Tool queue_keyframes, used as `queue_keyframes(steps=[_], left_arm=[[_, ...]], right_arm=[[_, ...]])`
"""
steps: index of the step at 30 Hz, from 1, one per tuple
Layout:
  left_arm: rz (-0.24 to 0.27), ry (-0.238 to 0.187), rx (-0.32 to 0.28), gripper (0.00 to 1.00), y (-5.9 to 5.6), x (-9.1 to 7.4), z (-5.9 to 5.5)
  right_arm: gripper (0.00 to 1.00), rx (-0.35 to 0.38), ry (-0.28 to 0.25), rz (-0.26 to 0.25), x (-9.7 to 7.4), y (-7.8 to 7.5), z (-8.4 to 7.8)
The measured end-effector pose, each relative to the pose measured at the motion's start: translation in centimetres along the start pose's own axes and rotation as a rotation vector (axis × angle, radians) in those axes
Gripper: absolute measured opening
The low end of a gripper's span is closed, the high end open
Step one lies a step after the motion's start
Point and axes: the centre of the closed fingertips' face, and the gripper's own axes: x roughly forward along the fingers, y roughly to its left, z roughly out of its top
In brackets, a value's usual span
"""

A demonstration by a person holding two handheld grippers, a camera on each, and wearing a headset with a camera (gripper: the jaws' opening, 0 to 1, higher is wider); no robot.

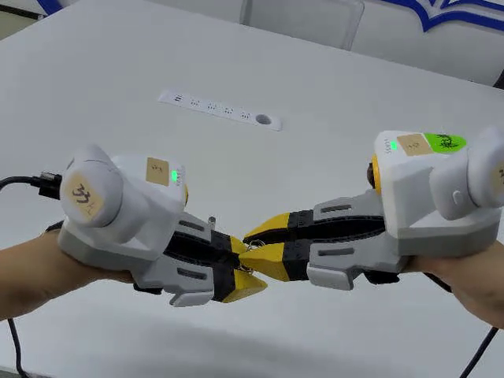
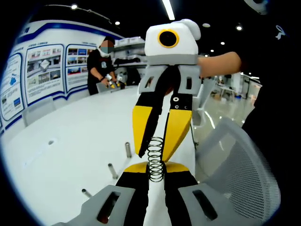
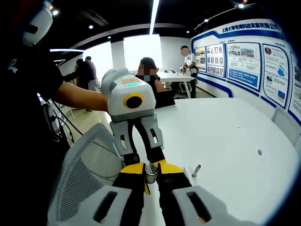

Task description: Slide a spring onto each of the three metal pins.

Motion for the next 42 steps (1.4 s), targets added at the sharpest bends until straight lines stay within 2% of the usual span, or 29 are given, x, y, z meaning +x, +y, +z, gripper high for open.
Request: queue_keyframes(steps=[4, 7, 11, 16, 23, 27, 29, 32, 35, 42], left_arm=[[0.007, -0.008, -0.033, 0.12, 0.2, -0.2, 0.1], [0.043, -0.013, -0.006, 0.14, 0.8, -0.5, 0.2], [0.079, -0.01, -0.009, 0.23, 1.6, -1.2, -0.3], [0.124, -0.013, -0.072, 0.39, 2.5, -2.4, -1.4], [0.2, 0.003, -0.091, 0.48, 3.9, -4.4, -2.8], [0.239, 0.01, -0.106, 0.51, 4.7, -5.3, -3.5], [0.261, 0.017, -0.112, 0.55, 5.1, -5.6, -3.8], [0.287, 0.04, -0.108, 0.61, 5.5, -6.0, -4.4], [0.299, 0.057, -0.108, 0.64, 5.6, -6.2, -4.9], [0.331, 0.055, -0.13, 0.69, 6.0, -6.9, -5.3]], right_arm=[[0.1, 0.001, -0.006, -0.005, 0.1, -0.1, 0.3], [0.1, 0.006, -0.013, -0.008, 0.1, -0.4, 0.5], [0.1, 0.003, -0.01, -0.018, -0.1, -1.1, 0.6], [0.11, 0.005, -0.003, -0.044, -0.6, -2.3, 0.5], [0.11, 0.011, 0.018, -0.115, -1.5, -5.5, -0.3], [0.11, 0.042, -0.002, -0.187, -1.8, -7.9, -0.6], [0.11, 0.057, 0.006, -0.221, -1.8, -9.1, -1.1], [0.11, 0.043, 0.054, -0.266, -1.6, -10.5, -2.6], [0.11, 0.065, 0.062, -0.274, -1.0, -11.2, -3.7], [0.11, 0.107, 0.076, -0.29, 0.3, -12.2, -5.8]])
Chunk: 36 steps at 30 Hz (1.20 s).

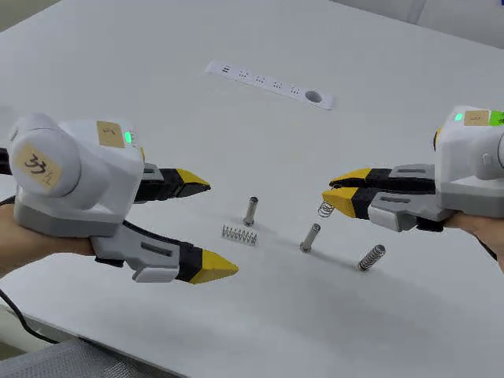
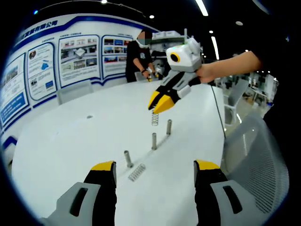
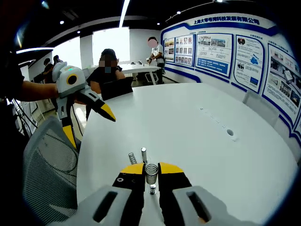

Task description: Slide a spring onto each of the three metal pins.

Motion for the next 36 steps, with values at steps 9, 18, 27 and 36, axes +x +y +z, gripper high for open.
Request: queue_keyframes(steps=[9, 18, 27, 36], left_arm=[[0.01, -0.027, -0.055, 0.73, 0.5, -0.7, -0.2], [0.0, -0.027, -0.088, 0.72, 0.8, -0.9, -0.6], [-0.007, -0.008, -0.083, 0.7, 1.0, -0.8, -1.1], [-0.026, -0.02, -0.081, 0.69, 1.0, -0.8, -0.6]], right_arm=[[0.11, -0.016, 0.045, -0.003, 1.5, -0.4, -1.7], [0.11, 0.01, 0.075, 0.002, 2.2, -0.4, -2.9], [0.11, 0.076, 0.045, -0.025, 2.4, -0.5, -3.4], [0.11, 0.065, 0.048, -0.061, 3.2, -0.5, -4.9]])
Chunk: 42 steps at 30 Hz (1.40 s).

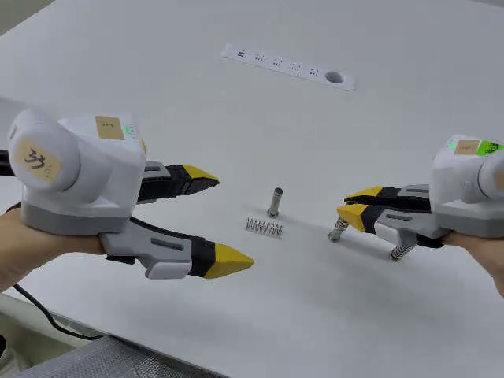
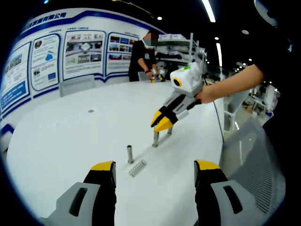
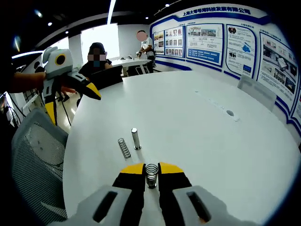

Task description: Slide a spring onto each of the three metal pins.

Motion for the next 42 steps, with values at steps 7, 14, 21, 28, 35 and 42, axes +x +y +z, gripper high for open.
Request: queue_keyframes(steps=[7, 14, 21, 28, 35, 42], left_arm=[[-0.014, 0.018, 0.006, 0.68, 0.2, 0.4, -0.2], [-0.035, 0.029, 0.02, 0.68, -0.2, 0.9, -0.3], [-0.041, 0.02, 0.013, 0.68, -0.2, 1.0, 0.0], [-0.051, 0.025, 0.019, 0.68, -0.4, 0.9, -0.1], [-0.058, 0.036, 0.026, 0.67, -0.5, 0.5, -0.6], [-0.062, 0.02, 0.022, 0.67, -0.3, 0.2, -0.6]], right_arm=[[0.11, 0.013, -0.022, -0.046, 0.8, -0.3, -0.5], [0.11, 0.014, -0.009, -0.062, 1.3, -0.9, -1.0], [0.11, 0.02, 0.016, -0.059, 1.5, -0.6, -1.6], [0.11, 0.012, 0.042, -0.07, 1.8, -0.5, -1.9], [0.12, 0.044, 0.059, -0.078, 1.8, -0.6, -2.0], [0.16, 0.03, 0.077, -0.071, 1.1, -0.1, -1.8]])
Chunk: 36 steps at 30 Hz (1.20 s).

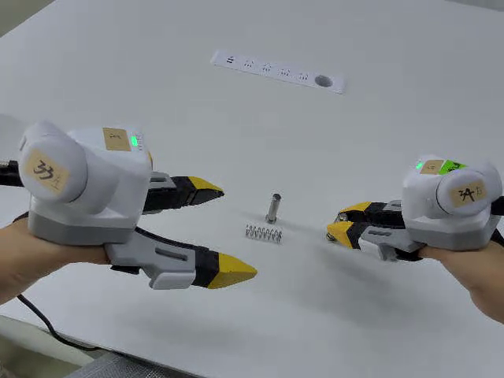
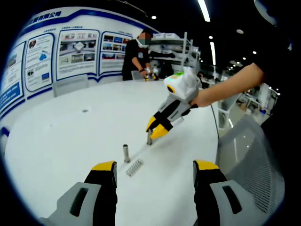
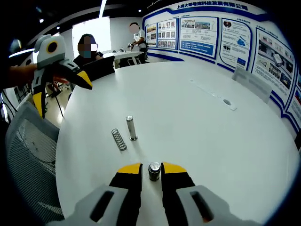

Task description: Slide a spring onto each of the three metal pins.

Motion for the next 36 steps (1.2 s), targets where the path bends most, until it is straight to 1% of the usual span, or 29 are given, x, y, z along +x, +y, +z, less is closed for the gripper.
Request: queue_keyframes(steps=[3, 8, 11, 14, 16, 19, 20, 21, 22, 24, 25, 26, 28, 32, 34, 36], left_arm=[[-0.005, 0.003, 0.007, 0.67, 0.0, 0.0, 0.0], [-0.016, -0.003, 0.02, 0.67, 0.0, 0.0, 0.2], [-0.026, -0.009, 0.024, 0.67, -0.1, 0.2, 0.5], [-0.039, -0.041, 0.015, 0.67, -0.2, 0.4, 1.3], [-0.039, -0.05, 0.019, 0.67, -0.2, 0.4, 1.6], [-0.036, -0.05, 0.024, 0.67, 0.0, 0.2, 1.6], [-0.035, -0.052, 0.023, 0.67, 0.1, 0.1, 1.6], [-0.035, -0.054, 0.019, 0.67, 0.2, -0.1, 1.7], [-0.035, -0.072, 0.002, 0.67, 0.2, -0.3, 2.0], [-0.033, -0.116, -0.027, 0.67, 0.4, -0.9, 2.6], [-0.03, -0.123, -0.033, 0.67, 0.5, -1.1, 2.7], [-0.027, -0.124, -0.036, 0.67, 0.7, -1.3, 2.6], [-0.013, -0.116, -0.035, 0.66, 1.2, -1.6, 2.2], [0.007, -0.091, -0.03, 0.65, 2.0, -2.2, 1.1], [0.016, -0.073, -0.031, 0.65, 2.2, -2.3, 0.2], [0.021, -0.065, -0.033, 0.65, 2.3, -2.4, -0.3]], right_arm=[[0.16, 0.009, -0.016, -0.013, -0.6, -0.4, 0.6], [0.17, 0.02, -0.064, -0.022, -2.0, -0.4, 2.3], [0.17, 0.018, -0.071, -0.022, -2.5, 0.0, 3.0], [0.18, -0.014, -0.076, -0.017, -2.8, 0.8, 3.7], [0.18, -0.024, -0.083, -0.005, -2.7, 1.4, 4.1], [0.18, -0.044, -0.081, 0.009, -2.4, 2.2, 4.4], [0.18, -0.047, -0.08, 0.012, -2.3, 2.4, 4.5], [0.18, -0.06, -0.083, 0.004, -2.2, 2.5, 4.6], [0.18, -0.094, -0.085, -0.018, -2.0, 2.4, 4.8], [0.18, -0.081, -0.086, -0.012, -1.5, 2.8, 5.0], [0.18, -0.068, -0.094, -0.003, -1.2, 3.2, 5.2], [0.18, -0.067, -0.095, 0.007, -0.9, 3.5, 5.2], [0.18, -0.077, -0.082, 0.024, -0.1, 4.2, 5.1], [0.18, -0.096, -0.045, 0.082, 1.7, 5.9, 4.7], [0.18, -0.105, -0.014, 0.095, 2.6, 6.2, 4.0], [0.18, -0.124, 0.007, 0.103, 3.3, 6.4, 3.6]])
